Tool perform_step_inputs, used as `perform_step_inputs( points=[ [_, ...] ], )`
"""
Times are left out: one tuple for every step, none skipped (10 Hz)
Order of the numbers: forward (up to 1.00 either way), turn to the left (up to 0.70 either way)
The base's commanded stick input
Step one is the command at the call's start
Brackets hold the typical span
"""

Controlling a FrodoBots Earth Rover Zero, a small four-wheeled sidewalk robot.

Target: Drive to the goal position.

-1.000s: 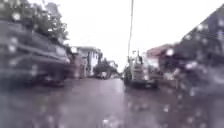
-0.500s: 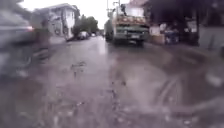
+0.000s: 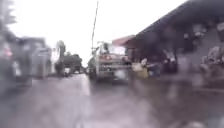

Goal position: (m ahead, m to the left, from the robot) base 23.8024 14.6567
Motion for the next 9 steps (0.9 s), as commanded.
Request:
perform_step_inputs(
  points=[
    [1.0,0.27],
    [1.0,0.27],
    [1.0,0.27],
    [1.0,0.27],
    [1.0,0.27],
    [1.0,0.27],
    [1.0,0.27],
    [1.0,0.27],
    [1.0,0.27]
  ],
)
